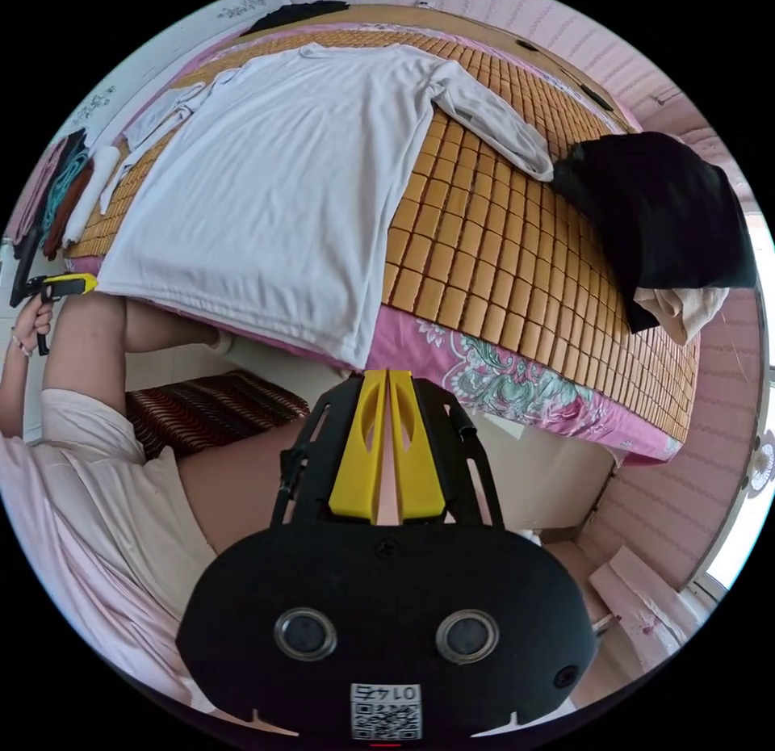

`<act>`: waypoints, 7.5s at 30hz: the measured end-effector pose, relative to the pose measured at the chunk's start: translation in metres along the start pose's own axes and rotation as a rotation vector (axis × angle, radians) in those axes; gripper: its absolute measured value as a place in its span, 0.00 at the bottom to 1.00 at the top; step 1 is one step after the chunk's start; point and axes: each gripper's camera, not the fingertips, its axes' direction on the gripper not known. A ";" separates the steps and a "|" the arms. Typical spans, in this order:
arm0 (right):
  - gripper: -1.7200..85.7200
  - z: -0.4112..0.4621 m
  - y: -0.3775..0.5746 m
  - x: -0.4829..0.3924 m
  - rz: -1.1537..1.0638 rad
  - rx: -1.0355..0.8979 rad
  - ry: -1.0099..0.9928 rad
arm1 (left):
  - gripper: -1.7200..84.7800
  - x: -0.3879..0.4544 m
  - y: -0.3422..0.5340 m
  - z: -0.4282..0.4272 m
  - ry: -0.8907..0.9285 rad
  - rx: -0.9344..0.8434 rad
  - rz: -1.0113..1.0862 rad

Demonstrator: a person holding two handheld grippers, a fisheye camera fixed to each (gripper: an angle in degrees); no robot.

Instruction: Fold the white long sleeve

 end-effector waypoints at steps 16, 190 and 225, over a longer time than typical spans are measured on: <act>0.01 0.024 -0.049 -0.042 -0.142 -0.174 0.122 | 0.02 0.023 -0.027 0.006 -0.224 0.085 0.105; 0.02 0.134 0.173 0.405 0.749 0.604 -0.100 | 0.06 0.653 -0.447 0.480 -0.369 -0.028 1.142; 0.09 0.186 0.256 0.463 0.987 0.757 -0.262 | 0.08 0.693 -0.414 0.485 -0.226 -0.176 1.339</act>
